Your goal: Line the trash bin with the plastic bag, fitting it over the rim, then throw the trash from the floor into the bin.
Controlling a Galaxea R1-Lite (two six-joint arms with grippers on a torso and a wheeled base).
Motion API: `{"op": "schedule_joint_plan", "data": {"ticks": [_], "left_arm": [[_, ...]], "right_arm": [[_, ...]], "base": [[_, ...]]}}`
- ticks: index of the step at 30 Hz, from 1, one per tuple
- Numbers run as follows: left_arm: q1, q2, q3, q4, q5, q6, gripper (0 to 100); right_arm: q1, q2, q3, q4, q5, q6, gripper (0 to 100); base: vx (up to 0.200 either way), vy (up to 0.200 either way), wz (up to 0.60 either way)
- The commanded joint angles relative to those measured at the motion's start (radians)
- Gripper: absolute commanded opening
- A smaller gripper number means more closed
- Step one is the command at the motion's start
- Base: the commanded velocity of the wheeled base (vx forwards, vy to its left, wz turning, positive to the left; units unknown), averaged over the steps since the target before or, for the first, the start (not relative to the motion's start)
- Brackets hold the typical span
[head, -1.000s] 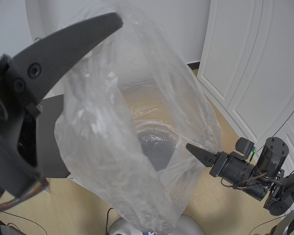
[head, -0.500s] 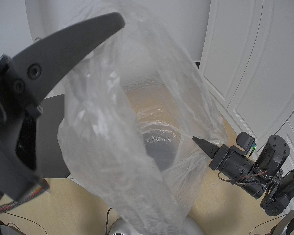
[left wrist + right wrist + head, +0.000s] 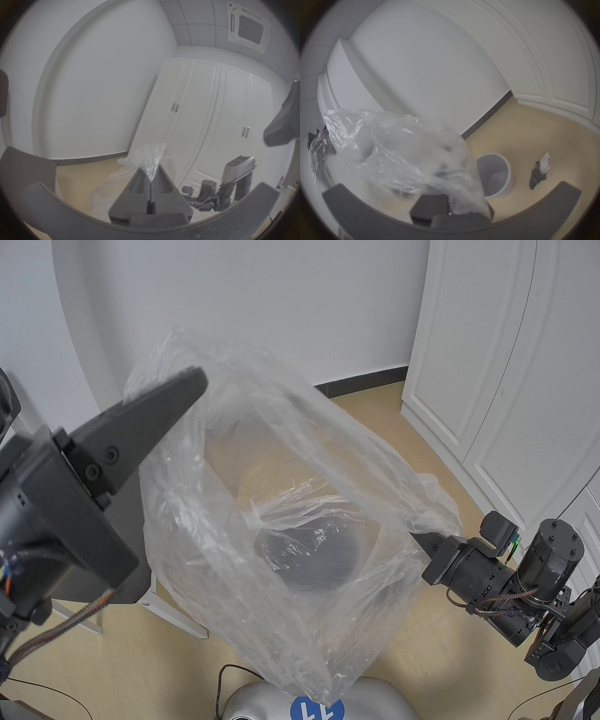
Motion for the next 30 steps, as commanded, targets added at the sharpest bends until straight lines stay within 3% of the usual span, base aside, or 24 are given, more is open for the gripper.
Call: {"op": "schedule_joint_plan", "data": {"ticks": [1,4,16,20,24,30], "left_arm": [[0.151,-0.014,0.104,0.003,-0.003,-0.039,0],[0.182,0.002,0.136,0.005,-0.001,-0.041,0],[0.326,0.093,0.147,0.005,0.008,-0.056,0],[0.335,0.084,0.161,0.006,0.009,-0.058,0],[0.343,0.084,0.191,0.006,0.011,-0.058,0],[0.393,0.098,0.204,0.006,0.011,-0.053,0]], "right_arm": [[-0.018,-0.017,-0.042,0.081,-0.085,-0.089,0],[-0.02,-0.062,-0.081,0.178,-0.118,-0.087,0],[-0.061,-0.185,-0.153,0.402,-0.122,-0.083,0],[-0.061,-0.183,-0.154,0.425,-0.131,-0.075,0],[-0.061,-0.188,-0.171,0.427,-0.197,-0.086,0],[-0.061,-0.226,-0.165,0.443,-0.204,-0.104,0]], "base": [[0.0,0.0,0.0],[0.0,0.0,0.0],[0.0,0.0,0.0],[0.0,0.0,0.0],[0.0,0.0,0.0],[0.0,0.0,0.0]]}}
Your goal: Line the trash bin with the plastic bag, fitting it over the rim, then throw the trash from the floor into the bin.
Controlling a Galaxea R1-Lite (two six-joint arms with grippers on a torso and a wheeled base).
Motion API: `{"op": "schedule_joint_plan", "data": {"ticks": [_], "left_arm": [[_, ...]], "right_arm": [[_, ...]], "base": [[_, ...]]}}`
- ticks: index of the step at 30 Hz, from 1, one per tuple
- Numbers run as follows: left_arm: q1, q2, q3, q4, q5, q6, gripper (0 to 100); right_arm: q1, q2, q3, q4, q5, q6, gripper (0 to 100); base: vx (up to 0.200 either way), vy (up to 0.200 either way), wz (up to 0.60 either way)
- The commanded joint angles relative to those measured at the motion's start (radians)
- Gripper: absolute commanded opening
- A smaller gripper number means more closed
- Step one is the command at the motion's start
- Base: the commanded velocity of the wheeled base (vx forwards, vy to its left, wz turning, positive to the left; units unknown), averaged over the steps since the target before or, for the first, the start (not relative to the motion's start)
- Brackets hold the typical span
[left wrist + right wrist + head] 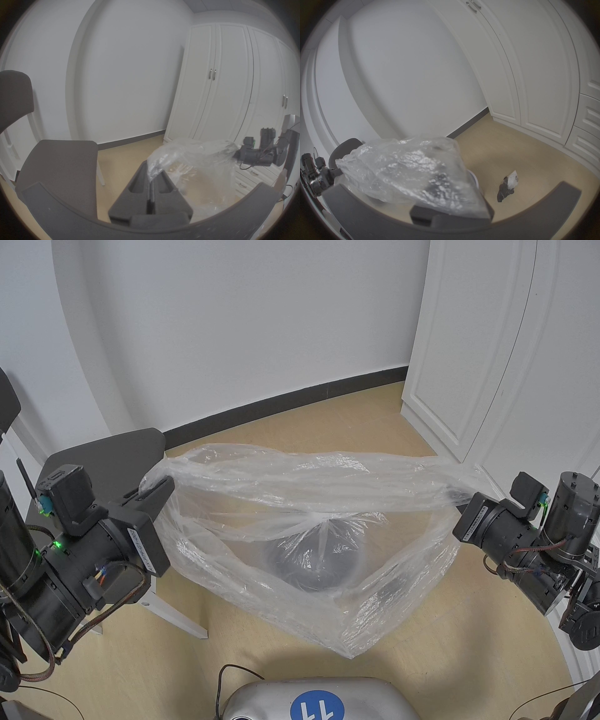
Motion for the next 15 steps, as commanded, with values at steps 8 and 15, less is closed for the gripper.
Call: {"op": "schedule_joint_plan", "data": {"ticks": [8,15], "left_arm": [[0.137,0.086,0.012,-0.002,0.001,0.005,0],[0.143,0.096,0.019,-0.002,0.003,0.007,0]], "right_arm": [[-0.001,-0.074,0.005,0.014,-0.033,-0.072,0],[-0.001,-0.125,0.012,0.02,-0.037,-0.108,0]], "base": [[0.0,0.0,0.0],[0.0,0.0,0.0]]}}
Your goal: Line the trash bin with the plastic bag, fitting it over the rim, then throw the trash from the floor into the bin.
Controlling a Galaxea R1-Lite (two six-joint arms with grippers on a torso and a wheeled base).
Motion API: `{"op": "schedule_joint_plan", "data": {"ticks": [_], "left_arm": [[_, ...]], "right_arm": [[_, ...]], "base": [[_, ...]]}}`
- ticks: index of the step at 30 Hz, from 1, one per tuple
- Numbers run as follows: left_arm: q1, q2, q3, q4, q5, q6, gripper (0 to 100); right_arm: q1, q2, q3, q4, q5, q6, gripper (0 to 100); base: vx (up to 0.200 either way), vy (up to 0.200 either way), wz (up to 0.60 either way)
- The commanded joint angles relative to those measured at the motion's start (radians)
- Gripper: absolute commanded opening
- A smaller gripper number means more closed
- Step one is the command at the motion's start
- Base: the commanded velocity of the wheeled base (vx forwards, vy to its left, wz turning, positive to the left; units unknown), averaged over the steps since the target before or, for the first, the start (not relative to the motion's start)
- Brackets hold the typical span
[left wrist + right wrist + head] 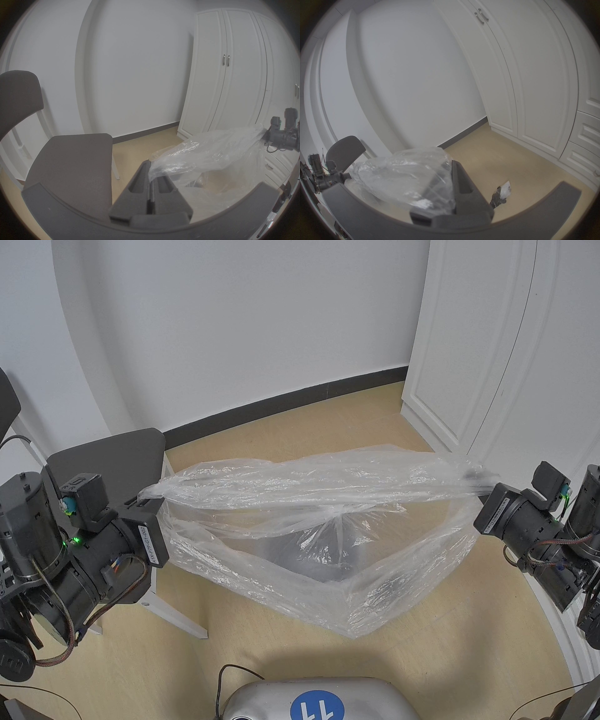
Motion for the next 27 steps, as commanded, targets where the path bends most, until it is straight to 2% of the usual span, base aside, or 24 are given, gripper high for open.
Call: {"op": "schedule_joint_plan", "data": {"ticks": [1,10,17,22,27], "left_arm": [[0.006,0.014,0.002,-0.001,0.001,0.0,0],[0.045,0.023,0.001,-0.002,-0.002,0.0,0],[0.055,0.061,-0.009,-0.016,-0.008,-0.003,0],[0.054,0.104,-0.028,-0.021,-0.014,-0.002,0],[0.017,0.106,-0.035,-0.062,-0.088,0.004,0]], "right_arm": [[0.0,-0.037,0.006,0.0,-0.002,-0.01,0],[-0.003,-0.034,0.029,0.0,-0.002,-0.052,0],[-0.057,-0.014,0.052,-0.003,-0.004,-0.11,0],[-0.061,0.028,0.059,-0.009,0.001,-0.119,0],[-0.049,0.092,0.044,-0.016,0.019,-0.122,0]], "base": [[0.0,0.0,0.0],[0.0,0.0,0.0],[0.0,0.0,0.0],[0.0,0.0,0.0],[0.0,0.0,0.0]]}}
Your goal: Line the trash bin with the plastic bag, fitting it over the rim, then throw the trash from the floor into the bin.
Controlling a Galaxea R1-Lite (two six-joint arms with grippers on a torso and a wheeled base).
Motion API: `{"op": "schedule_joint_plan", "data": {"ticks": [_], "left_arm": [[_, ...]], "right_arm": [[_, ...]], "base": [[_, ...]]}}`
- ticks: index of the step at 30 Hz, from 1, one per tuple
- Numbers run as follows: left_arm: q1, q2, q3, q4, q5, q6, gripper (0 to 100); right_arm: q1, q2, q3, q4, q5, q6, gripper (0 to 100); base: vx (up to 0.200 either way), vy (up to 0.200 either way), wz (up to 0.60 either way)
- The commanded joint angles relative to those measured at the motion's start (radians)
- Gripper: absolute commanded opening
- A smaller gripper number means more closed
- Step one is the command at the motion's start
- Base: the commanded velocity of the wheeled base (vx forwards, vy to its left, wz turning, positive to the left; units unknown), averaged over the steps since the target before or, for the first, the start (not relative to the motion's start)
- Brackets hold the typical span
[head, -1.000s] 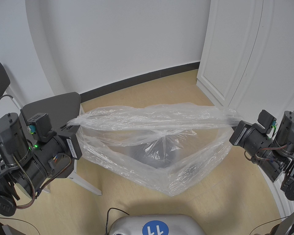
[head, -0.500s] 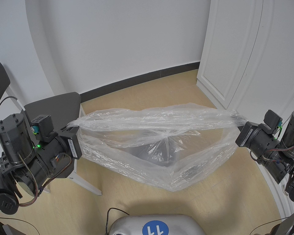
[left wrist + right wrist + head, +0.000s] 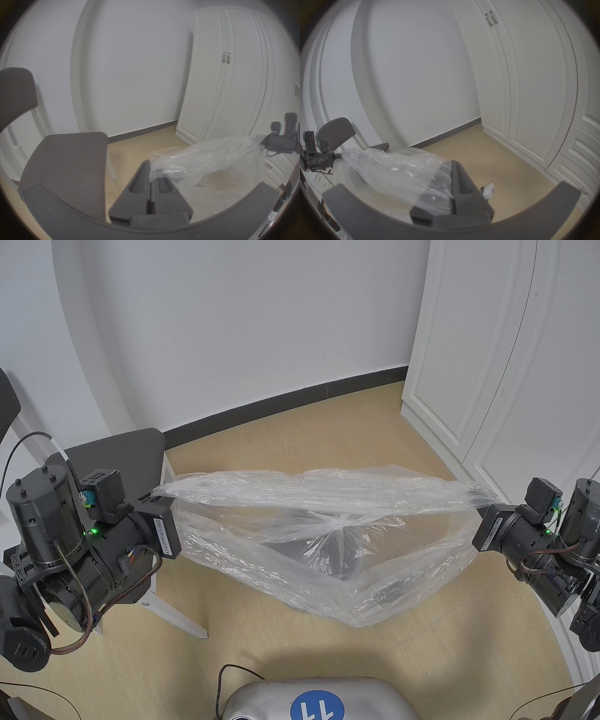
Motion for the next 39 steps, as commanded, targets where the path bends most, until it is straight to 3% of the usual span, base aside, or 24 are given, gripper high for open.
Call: {"op": "schedule_joint_plan", "data": {"ticks": [1,12,17,22,24,27,32,39], "left_arm": [[-0.04,0.018,-0.01,-0.024,-0.045,0.002,0],[-0.08,0.156,-0.063,-0.079,-0.059,-0.001,0],[-0.107,0.246,-0.085,-0.185,-0.064,-0.001,0],[-0.118,0.311,-0.119,-0.203,-0.064,-0.004,0],[-0.123,0.324,-0.129,-0.203,-0.062,-0.007,0],[-0.143,0.343,-0.139,-0.212,-0.061,-0.012,0],[-0.138,0.401,-0.151,-0.268,-0.061,-0.017,0],[-0.124,0.524,-0.175,-0.349,-0.062,-0.073,0]], "right_arm": [[0.012,0.079,-0.036,-0.002,0.022,-0.006,0],[0.042,0.234,-0.093,-0.09,0.067,-0.067,0],[0.042,0.371,-0.093,-0.278,0.07,-0.055,0],[0.04,0.537,-0.128,-0.488,0.07,-0.049,0],[0.042,0.577,-0.142,-0.519,0.07,-0.038,0],[0.071,0.672,-0.213,-0.539,0.06,0.072,0],[0.066,0.722,-0.296,-0.539,0.057,0.154,0],[0.031,0.79,-0.326,-0.539,0.06,0.189,0]], "base": [[0.0,0.0,0.0],[0.0,0.0,0.0],[0.0,0.0,0.0],[0.0,0.0,0.0],[0.0,0.0,0.0],[0.0,0.0,0.0],[0.0,0.0,0.0],[0.0,0.0,0.0]]}}
